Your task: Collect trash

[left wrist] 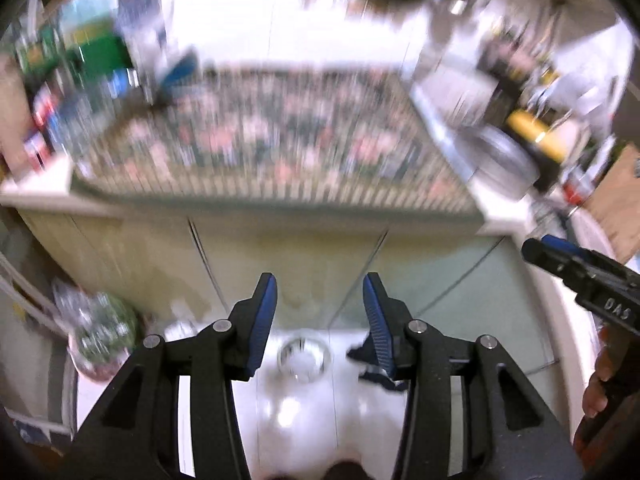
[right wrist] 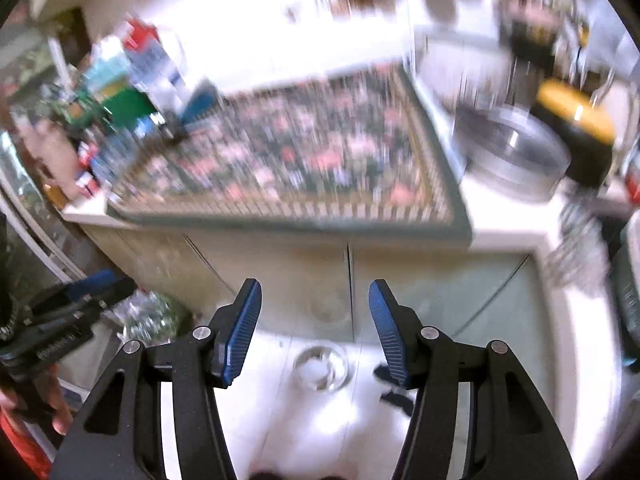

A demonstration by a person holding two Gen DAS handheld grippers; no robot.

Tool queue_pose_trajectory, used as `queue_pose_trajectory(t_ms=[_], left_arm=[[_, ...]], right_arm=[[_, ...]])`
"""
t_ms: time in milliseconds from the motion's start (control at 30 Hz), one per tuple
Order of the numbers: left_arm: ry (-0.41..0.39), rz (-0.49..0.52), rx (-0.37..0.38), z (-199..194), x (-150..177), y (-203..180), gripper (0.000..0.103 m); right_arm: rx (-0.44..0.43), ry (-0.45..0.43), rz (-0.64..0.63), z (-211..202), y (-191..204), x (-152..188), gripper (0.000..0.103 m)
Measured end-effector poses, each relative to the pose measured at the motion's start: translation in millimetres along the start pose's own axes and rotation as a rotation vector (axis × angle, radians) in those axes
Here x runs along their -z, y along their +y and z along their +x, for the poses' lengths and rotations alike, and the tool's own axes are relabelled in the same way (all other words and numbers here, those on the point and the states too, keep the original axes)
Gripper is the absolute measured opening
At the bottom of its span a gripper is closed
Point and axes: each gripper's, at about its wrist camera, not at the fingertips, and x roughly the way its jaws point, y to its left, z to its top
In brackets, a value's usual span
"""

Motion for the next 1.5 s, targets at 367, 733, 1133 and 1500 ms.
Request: queue_pose_trajectory(t_ms=[367,733,1133,1500], left_arm=[[-0.274,0.133,0.12,-207,12,-16,0.072],[-0.37,0.184,0.105,-306,59,-14,0.101],[-0.396,0.155,0.093,-337,78,-7,0.102],[-0.384,0.141,0.107,-336,80,-4,0.102]], right_arm=[[0.02,-0.274,-0.046,-160,92,25,0.059],[0.055,-0.362,-0.053,-219,130,59,0.103],[0.055,-0.364,-0.09,-241,151,78,0.103],[0.059,-0.346,-0.097,-244,152,83,0.103]])
